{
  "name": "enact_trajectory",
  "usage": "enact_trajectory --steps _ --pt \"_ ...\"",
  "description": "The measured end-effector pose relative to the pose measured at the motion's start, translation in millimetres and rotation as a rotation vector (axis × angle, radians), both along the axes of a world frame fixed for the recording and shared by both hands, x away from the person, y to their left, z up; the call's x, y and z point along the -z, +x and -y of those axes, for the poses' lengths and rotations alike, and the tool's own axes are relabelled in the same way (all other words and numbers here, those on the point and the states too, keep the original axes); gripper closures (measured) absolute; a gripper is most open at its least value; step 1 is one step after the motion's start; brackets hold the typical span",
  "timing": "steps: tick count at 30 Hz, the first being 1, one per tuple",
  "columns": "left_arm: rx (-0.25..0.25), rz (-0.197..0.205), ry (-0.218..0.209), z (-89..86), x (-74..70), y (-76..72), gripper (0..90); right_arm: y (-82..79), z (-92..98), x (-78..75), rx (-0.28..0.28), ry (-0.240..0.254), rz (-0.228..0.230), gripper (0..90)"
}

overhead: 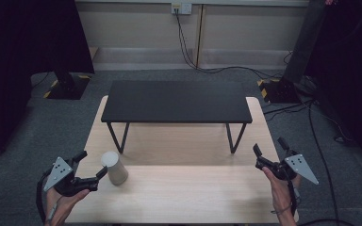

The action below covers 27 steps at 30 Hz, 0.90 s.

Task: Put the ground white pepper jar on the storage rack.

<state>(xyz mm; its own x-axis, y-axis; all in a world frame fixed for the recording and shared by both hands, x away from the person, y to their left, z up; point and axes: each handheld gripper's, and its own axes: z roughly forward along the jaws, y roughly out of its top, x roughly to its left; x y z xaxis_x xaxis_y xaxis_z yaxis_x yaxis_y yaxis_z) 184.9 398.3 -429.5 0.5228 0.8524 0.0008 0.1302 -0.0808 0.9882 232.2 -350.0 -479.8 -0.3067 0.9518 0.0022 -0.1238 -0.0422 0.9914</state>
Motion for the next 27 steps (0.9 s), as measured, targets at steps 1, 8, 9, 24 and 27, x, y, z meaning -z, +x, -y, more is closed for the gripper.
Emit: enact_trajectory --steps 1,8,9,24,27 --pt "-0.001 -0.003 -0.002 0.4 0.7 0.6 1.7 0.0 0.1 -0.1 0.000 -0.002 0.000 3.6" --pt "-0.009 -0.026 0.072 7.6 -0.6 5.5 1.7 -1.1 0.6 -0.6 0.005 0.000 -0.005 3.9" --pt "-0.006 -0.029 0.071 7.7 0.3 6.9 1.7 -0.9 0.9 -0.5 0.005 -0.001 -0.003 4.0" --pt "0.083 -0.105 0.077 16.8 23.6 49.2 21.8 -3.4 1.0 -0.6 0.011 -0.004 0.000 4.7" --pt "0.075 -0.108 0.073 17.5 25.8 52.6 33.3 -3.5 1.1 -0.6 0.011 -0.006 -0.001 4.7"
